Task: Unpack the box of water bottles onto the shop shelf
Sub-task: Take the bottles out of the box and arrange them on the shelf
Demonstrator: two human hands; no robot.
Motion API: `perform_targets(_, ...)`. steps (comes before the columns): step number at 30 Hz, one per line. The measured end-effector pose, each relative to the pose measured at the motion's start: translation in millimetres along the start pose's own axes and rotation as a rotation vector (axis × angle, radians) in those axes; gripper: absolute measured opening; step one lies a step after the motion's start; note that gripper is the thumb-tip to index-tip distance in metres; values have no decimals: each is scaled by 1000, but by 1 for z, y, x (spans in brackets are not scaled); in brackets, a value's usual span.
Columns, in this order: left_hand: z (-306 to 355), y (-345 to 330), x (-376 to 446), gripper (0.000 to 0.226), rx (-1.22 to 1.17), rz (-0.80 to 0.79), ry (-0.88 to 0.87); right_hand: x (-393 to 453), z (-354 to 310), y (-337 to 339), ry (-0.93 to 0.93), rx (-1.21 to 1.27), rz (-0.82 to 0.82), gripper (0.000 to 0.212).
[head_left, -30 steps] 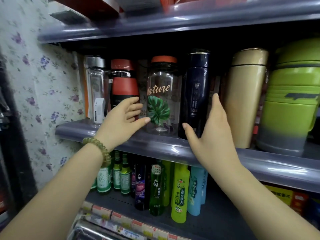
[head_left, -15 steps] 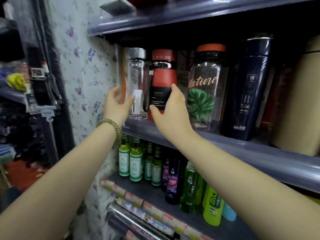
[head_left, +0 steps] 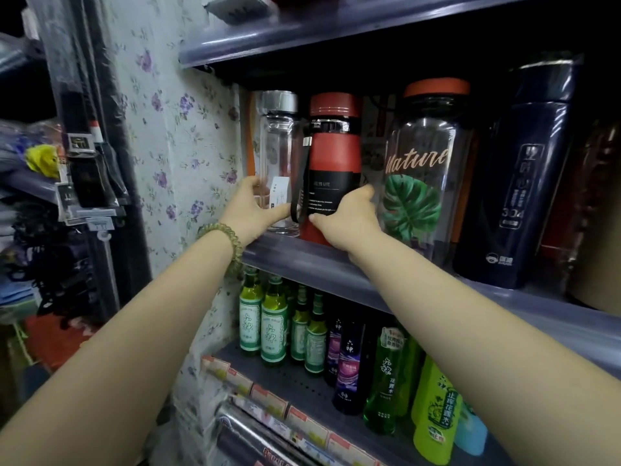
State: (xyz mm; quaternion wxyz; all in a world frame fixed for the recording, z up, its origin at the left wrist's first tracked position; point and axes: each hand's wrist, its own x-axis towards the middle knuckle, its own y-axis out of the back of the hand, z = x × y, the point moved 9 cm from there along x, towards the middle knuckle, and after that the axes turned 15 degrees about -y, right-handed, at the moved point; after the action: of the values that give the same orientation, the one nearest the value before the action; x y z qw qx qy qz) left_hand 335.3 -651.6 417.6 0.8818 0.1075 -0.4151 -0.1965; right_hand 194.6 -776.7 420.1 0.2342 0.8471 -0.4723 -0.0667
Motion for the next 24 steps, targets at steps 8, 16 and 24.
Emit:
perform_targets(8, -15, 5, 3, 100, -133, -144, 24, -6, 0, -1, 57, -23, -21, 92)
perform_targets(16, -6, -5, 3, 71, -165, -278, 49, -6, 0, 4, 123, 8, 21, 88)
perform_targets(24, -12, 2, 4, 100, -45, -120, 41, -10, -3, 3, 173, 27, 26, 89)
